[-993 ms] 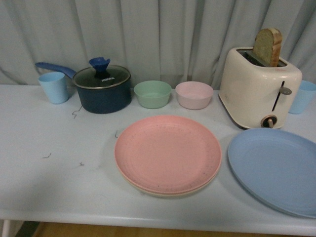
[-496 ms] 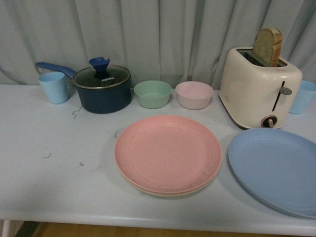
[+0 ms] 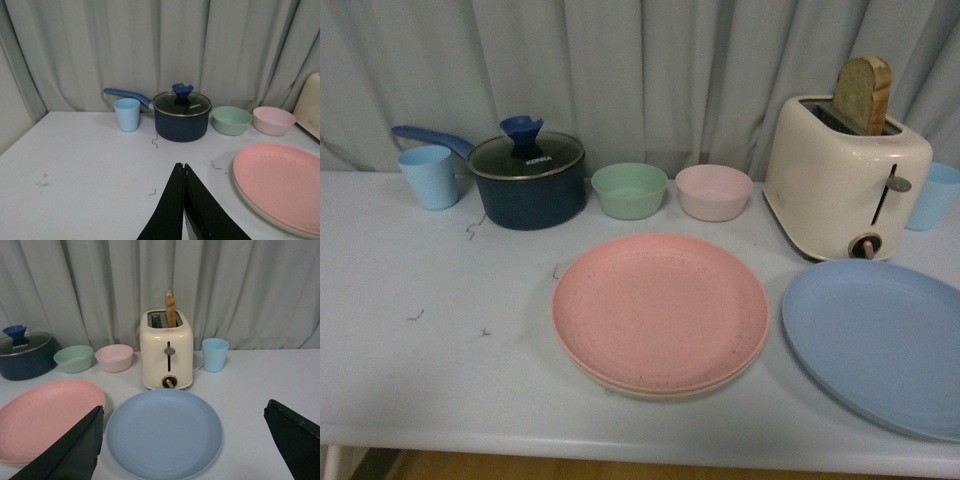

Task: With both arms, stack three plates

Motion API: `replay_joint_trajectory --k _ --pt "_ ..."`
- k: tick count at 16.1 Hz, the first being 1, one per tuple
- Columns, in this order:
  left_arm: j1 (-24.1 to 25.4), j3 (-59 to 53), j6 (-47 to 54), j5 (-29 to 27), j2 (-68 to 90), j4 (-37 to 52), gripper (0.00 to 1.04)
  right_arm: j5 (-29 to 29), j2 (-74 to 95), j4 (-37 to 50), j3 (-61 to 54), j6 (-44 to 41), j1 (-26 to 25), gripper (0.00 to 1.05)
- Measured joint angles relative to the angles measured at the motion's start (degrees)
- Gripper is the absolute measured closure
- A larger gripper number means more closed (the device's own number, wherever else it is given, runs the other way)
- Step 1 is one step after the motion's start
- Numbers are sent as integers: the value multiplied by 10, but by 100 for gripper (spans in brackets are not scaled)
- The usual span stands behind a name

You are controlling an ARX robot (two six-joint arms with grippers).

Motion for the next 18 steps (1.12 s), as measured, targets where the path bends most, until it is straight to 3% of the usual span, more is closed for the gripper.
replay_joint_trajectory --k 9,11,14,15,17,18 --pt "0 0 0 0 -81 -87 103 0 0 0 0 0 0 6" --pt "0 0 0 0 -157 -181 103 0 0 0 0 0 0 6" --pt "0 0 0 0 -170 -177 103 0 0 0 0 0 0 6" --pt "0 0 -1 0 -171 -176 99 0 0 0 0 0 0 6" --pt "0 0 -1 0 -171 -176 74 0 0 -1 0 0 0 6" --pt "0 0 -1 0 -171 -177 61 37 61 -119 43 27 0 6"
